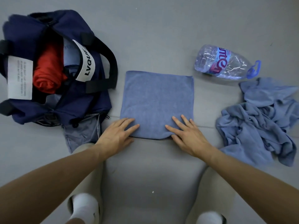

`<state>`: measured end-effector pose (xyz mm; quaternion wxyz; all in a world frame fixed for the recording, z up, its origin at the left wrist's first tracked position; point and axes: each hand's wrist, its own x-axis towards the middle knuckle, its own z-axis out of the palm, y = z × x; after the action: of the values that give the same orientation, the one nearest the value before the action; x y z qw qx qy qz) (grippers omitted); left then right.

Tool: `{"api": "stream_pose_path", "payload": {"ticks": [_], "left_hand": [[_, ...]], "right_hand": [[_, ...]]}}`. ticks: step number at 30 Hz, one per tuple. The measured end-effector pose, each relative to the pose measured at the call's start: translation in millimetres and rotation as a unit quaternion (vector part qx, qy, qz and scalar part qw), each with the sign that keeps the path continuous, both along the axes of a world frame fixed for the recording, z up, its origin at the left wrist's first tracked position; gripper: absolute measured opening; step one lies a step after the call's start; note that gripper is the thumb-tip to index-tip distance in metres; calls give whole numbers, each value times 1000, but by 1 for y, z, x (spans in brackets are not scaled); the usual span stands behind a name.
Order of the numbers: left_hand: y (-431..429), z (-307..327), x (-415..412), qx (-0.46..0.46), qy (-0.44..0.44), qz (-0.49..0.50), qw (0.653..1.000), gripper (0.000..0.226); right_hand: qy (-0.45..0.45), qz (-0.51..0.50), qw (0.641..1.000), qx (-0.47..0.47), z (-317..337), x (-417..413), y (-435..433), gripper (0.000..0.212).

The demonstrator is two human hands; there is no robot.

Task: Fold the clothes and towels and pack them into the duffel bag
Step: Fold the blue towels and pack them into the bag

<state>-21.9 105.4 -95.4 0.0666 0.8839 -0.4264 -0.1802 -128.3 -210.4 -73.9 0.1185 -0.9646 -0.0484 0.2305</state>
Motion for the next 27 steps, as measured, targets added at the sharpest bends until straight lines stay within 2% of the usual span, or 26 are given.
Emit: {"api": "stream_pose_path", "payload": {"ticks": [4,7,10,14,17,19,21,23,25,27], "left_hand": [[-1,0,6,-45,-23,46,998,36],[-6,2,7,-75,-46,53,995,34],[-7,3,6,-84,-55,68,993,31],[-6,6,11,-92,-30,85,992,33],[-10,15,20,-99,7,128,987,36],[-13,21,24,-110,14,146,983,37],[-15,27,26,-112,25,172,978,36],[-16,34,29,-121,45,208,970,37],[-18,41,34,-129,71,237,960,41],[-20,48,39,-125,99,258,953,33]], "right_hand": [[9,-113,990,86,8,10,-3,63],[4,-137,984,117,9,10,-6,58],[5,-103,989,104,9,4,-9,60],[-2,-17,999,37,2,-4,-14,70],[-10,28,999,-22,-4,-7,-18,60],[-19,41,999,-25,-6,-8,-20,63],[-44,-1,999,29,-4,-9,-23,62],[-51,-94,989,101,9,-6,-24,44],[-14,-164,977,134,21,3,-28,26],[22,-207,966,156,28,12,-34,18]]}}
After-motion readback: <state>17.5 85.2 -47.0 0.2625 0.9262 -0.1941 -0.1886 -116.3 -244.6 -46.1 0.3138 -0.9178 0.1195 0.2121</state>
